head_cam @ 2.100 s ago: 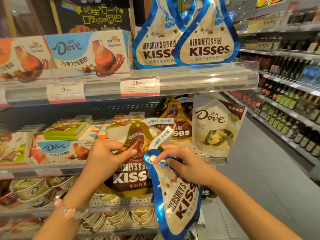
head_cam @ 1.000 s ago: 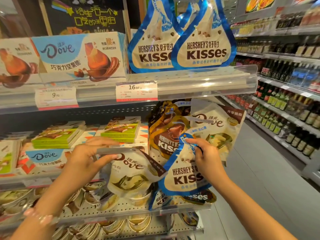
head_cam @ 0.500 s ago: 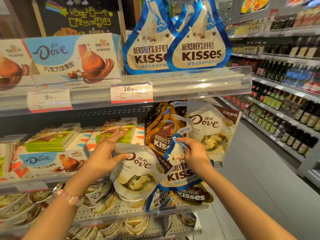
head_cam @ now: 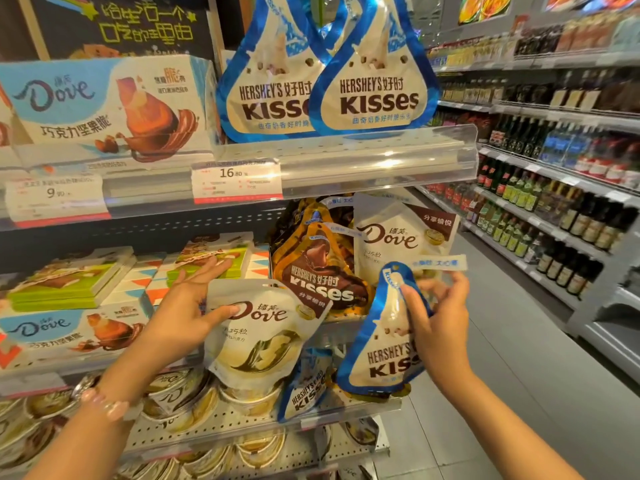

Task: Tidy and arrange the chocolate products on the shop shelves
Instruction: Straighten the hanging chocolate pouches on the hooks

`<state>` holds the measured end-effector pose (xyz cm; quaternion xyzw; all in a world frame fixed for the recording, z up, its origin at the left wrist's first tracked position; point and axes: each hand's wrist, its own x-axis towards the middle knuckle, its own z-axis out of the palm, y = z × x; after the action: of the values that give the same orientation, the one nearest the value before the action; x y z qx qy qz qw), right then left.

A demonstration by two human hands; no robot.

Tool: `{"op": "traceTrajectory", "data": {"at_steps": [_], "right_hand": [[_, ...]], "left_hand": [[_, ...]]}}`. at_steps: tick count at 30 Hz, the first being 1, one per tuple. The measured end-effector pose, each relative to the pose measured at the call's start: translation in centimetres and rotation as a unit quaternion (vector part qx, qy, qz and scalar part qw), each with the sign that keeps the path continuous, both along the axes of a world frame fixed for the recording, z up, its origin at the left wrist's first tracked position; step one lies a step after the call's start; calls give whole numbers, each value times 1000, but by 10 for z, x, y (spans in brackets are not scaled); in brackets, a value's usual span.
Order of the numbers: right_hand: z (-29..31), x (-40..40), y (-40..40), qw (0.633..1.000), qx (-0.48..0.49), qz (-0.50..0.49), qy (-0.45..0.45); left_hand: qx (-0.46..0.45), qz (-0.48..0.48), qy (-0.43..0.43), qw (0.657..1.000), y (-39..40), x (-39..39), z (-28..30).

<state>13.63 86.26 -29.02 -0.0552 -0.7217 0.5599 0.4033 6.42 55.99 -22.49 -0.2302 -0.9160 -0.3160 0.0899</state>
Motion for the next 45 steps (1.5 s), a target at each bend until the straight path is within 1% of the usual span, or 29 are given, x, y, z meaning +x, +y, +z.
{"op": "traceTrajectory", "data": {"at_steps": [2, 4, 6, 8, 10, 13, 16, 19, 22, 24, 29, 31, 35, 39, 45], "right_hand": [[4, 5, 13, 999, -51, -17, 7], [10, 5, 28, 997, -56, -51, -1], [13, 1, 41, 995, -10, -96, -20], [15, -5, 51, 991, 42, -120, -38], [14, -12, 58, 990, 63, -112, -64], [14, -23, 57, 989, 63, -71, -111], [13, -29, 51, 991, 63, -39, -114], [13, -38, 52, 991, 61, -59, -104], [12, -43, 54, 987, 60, -82, -122], [11, -43, 54, 990, 54, -81, -105], [14, -32, 54, 989, 39, -142, -30], [18, -24, 57, 988, 40, -151, -11], [24, -5, 67, 987, 70, -144, -5], [26, 18, 76, 984, 93, -149, -5], [22, 40, 74, 987, 107, -117, -30]], "left_hand": [[7, 1, 3, 1000, 1, 1, 1], [12, 4, -1, 1000, 2, 1, 2], [14, 0, -2, 1000, 3, 2, 2], [15, -3, 2, 1000, 3, 3, 2], [13, -1, 5, 1000, 3, 3, 3], [3, 1, 5, 1000, 2, 3, 2], [2, -1, 8, 1000, 1, 3, 1], [-2, 2, 16, 1000, 1, 2, 1], [-7, 1, 21, 1000, 1, 2, -1], [-10, 1, 24, 1000, 0, 1, -2], [-25, 7, 33, 999, -1, -1, -5], [-23, 3, 33, 999, -1, -1, -4], [-23, -7, 37, 999, 0, 0, -4], [-23, 13, 51, 998, 0, -3, -7], [20, 30, 83, 996, 7, 5, -7]]}}
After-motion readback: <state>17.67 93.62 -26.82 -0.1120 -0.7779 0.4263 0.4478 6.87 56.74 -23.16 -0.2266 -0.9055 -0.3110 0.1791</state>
